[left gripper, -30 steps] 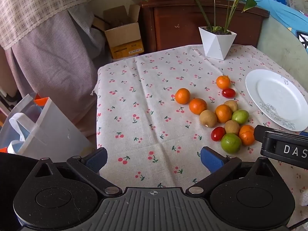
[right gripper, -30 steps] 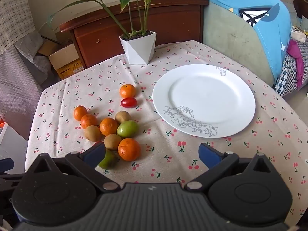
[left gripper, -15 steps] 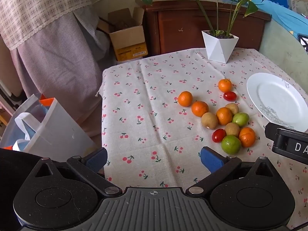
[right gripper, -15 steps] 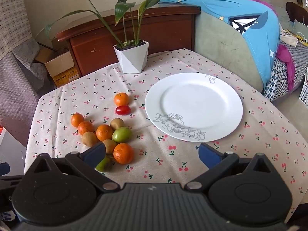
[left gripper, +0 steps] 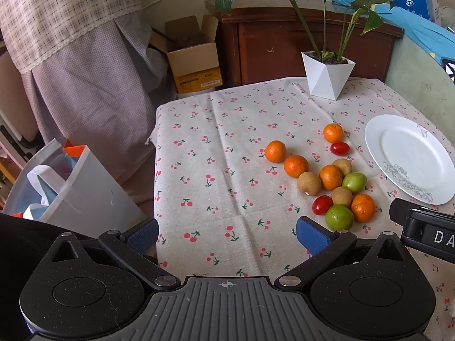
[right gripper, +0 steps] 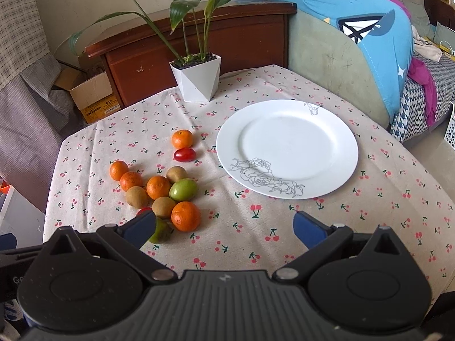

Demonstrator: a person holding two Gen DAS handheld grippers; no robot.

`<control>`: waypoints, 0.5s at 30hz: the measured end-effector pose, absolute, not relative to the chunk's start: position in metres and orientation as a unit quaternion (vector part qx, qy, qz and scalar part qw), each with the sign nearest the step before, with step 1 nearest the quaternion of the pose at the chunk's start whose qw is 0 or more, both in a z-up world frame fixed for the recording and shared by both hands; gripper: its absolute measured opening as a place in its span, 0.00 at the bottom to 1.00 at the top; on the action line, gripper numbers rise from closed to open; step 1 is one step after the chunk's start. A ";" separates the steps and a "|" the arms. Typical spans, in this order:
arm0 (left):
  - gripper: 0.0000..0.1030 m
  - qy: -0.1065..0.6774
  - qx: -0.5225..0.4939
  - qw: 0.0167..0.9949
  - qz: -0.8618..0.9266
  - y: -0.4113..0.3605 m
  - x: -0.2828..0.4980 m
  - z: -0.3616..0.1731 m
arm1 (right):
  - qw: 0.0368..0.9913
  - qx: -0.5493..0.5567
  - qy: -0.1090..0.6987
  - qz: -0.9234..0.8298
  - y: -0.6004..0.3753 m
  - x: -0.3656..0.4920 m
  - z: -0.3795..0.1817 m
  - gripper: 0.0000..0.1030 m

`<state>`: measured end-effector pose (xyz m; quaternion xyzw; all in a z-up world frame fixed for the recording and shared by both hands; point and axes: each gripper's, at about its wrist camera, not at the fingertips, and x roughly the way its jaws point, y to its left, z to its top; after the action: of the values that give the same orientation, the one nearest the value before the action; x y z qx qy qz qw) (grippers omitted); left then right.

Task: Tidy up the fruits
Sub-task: 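Move both tools toward the fruit cluster beside the white plate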

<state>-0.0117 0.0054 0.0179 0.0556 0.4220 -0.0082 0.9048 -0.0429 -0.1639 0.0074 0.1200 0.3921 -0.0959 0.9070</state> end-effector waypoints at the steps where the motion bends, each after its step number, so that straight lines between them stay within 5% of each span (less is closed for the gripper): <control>1: 1.00 0.424 0.055 0.904 -0.007 0.006 -0.011 0.018 | 0.905 0.120 0.396 -0.094 -0.164 -0.042 0.006 0.99; 15: 1.00 0.434 0.049 0.900 -0.005 0.008 -0.003 0.018 | 0.887 0.138 0.432 -0.087 -0.166 -0.034 -0.006 0.98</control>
<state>-0.0029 0.0080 0.0177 0.0494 0.4340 -0.0051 0.8996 -0.0339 -0.1658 -0.0063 0.1383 0.4316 -0.0866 0.8872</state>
